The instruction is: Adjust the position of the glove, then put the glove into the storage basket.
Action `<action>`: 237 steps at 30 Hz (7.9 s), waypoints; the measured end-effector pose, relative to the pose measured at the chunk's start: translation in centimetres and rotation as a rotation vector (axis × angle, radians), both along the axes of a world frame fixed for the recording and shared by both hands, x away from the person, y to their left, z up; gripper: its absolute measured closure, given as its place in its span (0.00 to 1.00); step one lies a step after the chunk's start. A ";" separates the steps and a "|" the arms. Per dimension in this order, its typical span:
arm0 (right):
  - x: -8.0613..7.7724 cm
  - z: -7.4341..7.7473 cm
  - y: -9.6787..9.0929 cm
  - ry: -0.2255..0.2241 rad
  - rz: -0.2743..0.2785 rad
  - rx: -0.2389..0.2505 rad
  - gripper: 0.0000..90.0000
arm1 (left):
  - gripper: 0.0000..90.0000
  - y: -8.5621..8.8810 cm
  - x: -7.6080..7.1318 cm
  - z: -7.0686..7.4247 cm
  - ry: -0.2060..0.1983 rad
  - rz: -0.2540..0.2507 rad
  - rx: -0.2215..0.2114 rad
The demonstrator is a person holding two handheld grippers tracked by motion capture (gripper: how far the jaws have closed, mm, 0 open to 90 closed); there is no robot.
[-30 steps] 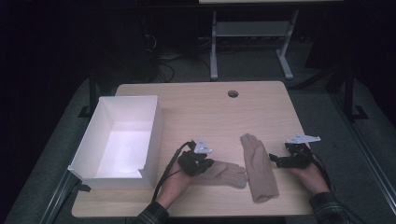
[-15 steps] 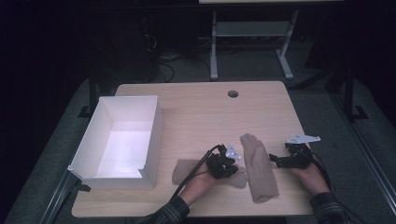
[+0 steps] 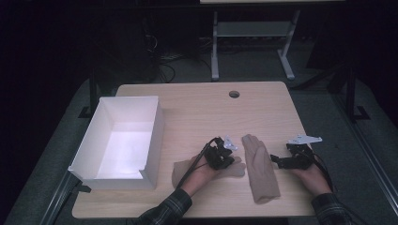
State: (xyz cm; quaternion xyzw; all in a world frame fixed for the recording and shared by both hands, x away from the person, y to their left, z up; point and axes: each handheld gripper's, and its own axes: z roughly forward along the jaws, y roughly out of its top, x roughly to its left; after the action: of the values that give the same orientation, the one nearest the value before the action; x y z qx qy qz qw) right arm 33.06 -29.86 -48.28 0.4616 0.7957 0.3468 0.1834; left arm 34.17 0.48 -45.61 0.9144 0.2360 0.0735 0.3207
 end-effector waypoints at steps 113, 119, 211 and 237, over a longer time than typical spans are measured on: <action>-2.1 1.6 6.4 0.111 0.460 0.078 1.00 | 0.96 9.4 2.5 2.9 0.050 0.279 -0.329; -1.9 1.5 7.0 0.108 0.472 0.086 1.00 | 0.96 8.2 2.6 3.0 0.046 0.258 -0.338; -0.6 0.1 2.0 0.007 0.138 0.013 0.15 | 1.00 4.8 -3.6 0.2 0.063 0.007 -0.056; -0.6 0.0 2.0 0.008 0.138 0.011 0.15 | 0.15 1.4 -0.3 1.1 0.022 -0.110 -0.023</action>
State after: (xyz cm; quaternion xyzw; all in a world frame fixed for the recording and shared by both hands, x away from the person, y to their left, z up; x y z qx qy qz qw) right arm 32.50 -27.86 -48.24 0.4078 0.8245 0.3609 0.1534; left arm 33.86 1.89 -44.47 0.9229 0.1896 0.0427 0.3323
